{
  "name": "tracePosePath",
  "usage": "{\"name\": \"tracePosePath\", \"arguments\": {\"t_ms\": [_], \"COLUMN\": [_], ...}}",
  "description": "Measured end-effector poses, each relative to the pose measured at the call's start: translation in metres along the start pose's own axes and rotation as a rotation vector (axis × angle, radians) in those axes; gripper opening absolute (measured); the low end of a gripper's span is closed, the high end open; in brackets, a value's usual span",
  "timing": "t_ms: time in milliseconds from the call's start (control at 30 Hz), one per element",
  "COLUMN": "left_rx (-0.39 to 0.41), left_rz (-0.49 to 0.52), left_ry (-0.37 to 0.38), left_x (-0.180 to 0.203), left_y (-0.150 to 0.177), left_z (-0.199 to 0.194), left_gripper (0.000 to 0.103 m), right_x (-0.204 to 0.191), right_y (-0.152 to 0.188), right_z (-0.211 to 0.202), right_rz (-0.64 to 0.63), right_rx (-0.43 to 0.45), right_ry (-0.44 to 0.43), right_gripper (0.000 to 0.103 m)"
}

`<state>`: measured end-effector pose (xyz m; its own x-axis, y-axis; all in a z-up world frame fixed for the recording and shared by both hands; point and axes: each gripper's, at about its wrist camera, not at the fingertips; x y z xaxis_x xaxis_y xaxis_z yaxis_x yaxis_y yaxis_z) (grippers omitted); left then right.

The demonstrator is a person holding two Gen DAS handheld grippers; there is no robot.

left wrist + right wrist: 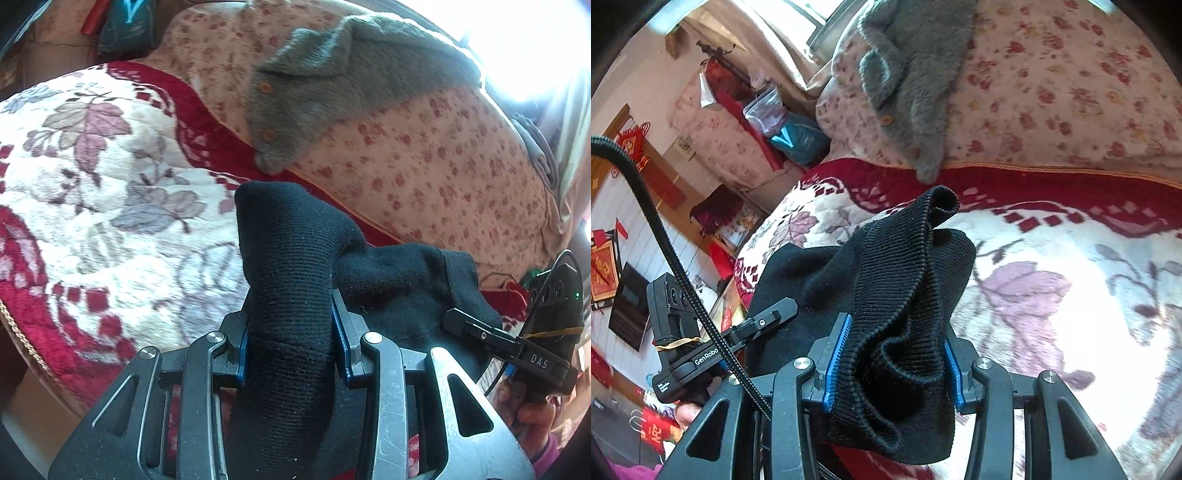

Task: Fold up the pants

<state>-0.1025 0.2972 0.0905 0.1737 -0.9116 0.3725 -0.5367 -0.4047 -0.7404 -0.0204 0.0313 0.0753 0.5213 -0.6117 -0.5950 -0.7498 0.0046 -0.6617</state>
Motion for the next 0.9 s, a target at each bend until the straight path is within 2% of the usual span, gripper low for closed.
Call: {"name": "tracePosePath", "arguments": {"t_ms": [567,900], "left_rx": [-0.03,-0.072], "left_rz": [-0.126,-0.16], "left_ry": [-0.08,-0.097], "left_x": [-0.062,-0.076], "left_y": [-0.015,-0.008], "left_z": [0.029,0.049], "left_gripper": [0.034,0.035], "right_x": [-0.004,0.02], "right_y": [-0.005,0.001], "right_z": [0.085,0.103], "right_rz": [-0.004,0.04], "right_rx": [-0.076,-0.132], "right_ry": [-0.031,-0.025], "right_gripper": [0.043,0.046]}}
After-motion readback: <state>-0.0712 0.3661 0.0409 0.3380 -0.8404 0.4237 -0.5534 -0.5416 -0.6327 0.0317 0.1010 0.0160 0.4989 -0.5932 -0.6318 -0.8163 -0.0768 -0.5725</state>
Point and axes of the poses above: each gripper's, at about its wrist camera, not at the fingertips, and z roughly the way its jaws point, x to its right, y to its underside, and after that the axes turned 8 degrees about x, right-handed
